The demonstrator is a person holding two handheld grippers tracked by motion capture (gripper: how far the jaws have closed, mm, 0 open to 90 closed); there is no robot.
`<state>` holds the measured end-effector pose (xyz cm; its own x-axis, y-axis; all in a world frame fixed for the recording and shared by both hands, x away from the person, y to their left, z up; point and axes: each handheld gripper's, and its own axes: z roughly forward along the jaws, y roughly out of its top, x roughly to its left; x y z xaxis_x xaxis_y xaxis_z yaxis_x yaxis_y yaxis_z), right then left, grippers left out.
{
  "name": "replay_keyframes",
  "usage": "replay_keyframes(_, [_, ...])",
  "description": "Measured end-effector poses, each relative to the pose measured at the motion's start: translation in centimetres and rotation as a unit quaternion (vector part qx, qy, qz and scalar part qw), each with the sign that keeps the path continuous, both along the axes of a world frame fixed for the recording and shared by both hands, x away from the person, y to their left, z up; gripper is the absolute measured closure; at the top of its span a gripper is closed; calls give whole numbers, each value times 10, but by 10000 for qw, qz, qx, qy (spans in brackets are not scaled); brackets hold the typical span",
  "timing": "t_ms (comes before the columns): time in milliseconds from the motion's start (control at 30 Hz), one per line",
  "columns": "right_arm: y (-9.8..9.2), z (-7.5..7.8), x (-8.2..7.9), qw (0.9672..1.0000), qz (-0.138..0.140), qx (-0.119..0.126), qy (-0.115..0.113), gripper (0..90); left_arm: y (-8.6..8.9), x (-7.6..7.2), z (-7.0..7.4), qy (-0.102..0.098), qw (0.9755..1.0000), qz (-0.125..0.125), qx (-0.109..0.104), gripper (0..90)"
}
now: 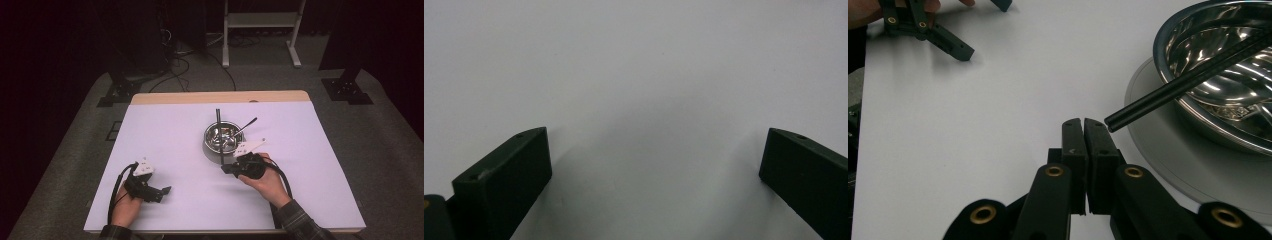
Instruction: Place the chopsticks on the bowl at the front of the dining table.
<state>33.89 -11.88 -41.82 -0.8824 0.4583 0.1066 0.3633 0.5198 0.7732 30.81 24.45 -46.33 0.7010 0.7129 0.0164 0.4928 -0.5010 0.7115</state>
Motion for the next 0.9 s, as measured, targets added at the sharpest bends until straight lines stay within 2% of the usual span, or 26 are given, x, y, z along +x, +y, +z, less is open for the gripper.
replay_keyframes(100, [-7, 3, -3, 10000, -45, 65, -3, 795, 0, 0, 0, -8, 10000, 2, 0, 0])
replay_keyframes(267, [-23, 5, -4, 9998, -188, 120, 14, 567, 0, 0, 0, 6, 10000, 1, 3, 0])
replay_keyframes(333, [-28, 5, -4, 9997, -235, 86, 21, 503, 0, 0, 0, 0, 10000, 3, -3, 0])
replay_keyframes(500, [-43, 3, -6, 9992, -386, -38, 16, 433, 0, 0, 0, -1, 10000, 4, 4, 0])
replay_keyframes(900, [-78, 1, -17, 9970, -777, -67, -24, 421, 0, 0, 0, 2, 10000, 2, -2, 0])
